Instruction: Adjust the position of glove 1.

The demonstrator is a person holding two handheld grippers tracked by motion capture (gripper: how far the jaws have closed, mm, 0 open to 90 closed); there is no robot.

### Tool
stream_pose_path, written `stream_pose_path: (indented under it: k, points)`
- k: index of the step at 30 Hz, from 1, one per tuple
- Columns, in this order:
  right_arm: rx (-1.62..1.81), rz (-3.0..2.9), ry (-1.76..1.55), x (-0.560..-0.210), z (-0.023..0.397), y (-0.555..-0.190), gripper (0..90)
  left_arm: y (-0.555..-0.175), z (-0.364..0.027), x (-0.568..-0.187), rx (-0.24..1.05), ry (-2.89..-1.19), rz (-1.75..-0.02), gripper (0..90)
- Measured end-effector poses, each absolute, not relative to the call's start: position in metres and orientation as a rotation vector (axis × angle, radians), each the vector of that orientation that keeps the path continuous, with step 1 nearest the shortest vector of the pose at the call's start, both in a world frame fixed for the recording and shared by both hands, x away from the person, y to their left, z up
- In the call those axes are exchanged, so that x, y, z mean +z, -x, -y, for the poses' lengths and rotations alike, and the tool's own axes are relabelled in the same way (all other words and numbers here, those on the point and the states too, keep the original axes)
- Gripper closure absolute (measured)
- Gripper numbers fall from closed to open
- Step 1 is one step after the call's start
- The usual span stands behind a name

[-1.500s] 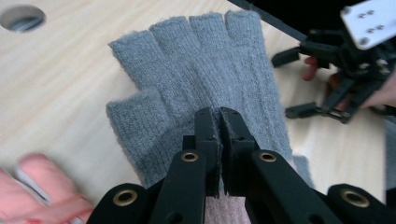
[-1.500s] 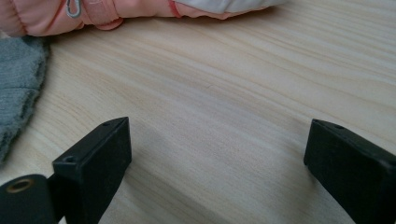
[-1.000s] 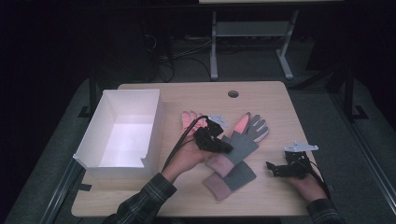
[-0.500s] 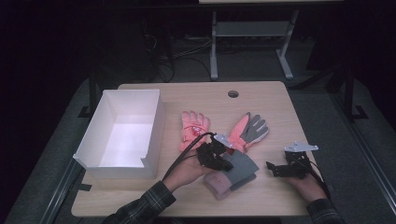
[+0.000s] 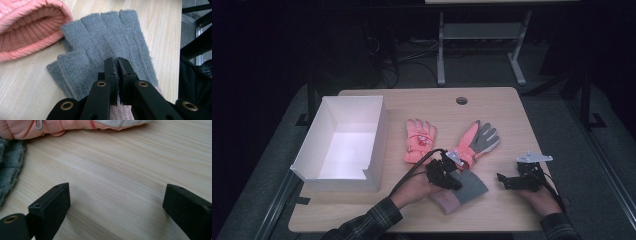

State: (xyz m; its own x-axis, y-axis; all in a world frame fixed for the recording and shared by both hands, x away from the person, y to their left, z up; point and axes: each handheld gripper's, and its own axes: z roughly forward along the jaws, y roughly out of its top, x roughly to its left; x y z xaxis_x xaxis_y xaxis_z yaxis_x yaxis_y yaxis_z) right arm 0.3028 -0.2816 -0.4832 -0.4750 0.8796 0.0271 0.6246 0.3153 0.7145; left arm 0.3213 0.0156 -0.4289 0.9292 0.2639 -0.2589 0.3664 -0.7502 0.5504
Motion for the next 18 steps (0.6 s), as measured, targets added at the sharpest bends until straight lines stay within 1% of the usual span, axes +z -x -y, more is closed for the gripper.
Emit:
stream_pose_path:
  k: [8, 13, 16, 18]
  points:
    - [0.955, -2.219, -1.343, -0.483, 0.281, -0.303, 7.0, -0.326, -0.015, -0.434, -0.193, -2.468, -0.453, 86.5]
    - [0.955, -2.219, -1.342, -0.483, 0.282, -0.303, 7.0, -0.328, -0.013, -0.440, -0.217, -2.466, -0.467, 85.8]
    - [0.955, -2.218, -1.344, -0.483, 0.281, -0.303, 7.0, -0.326, -0.014, -0.442, -0.199, -2.464, -0.459, 82.4]
    - [0.955, -2.219, -1.343, -0.483, 0.281, -0.303, 7.0, -0.325, -0.014, -0.441, -0.174, -2.473, -0.432, 77.3]
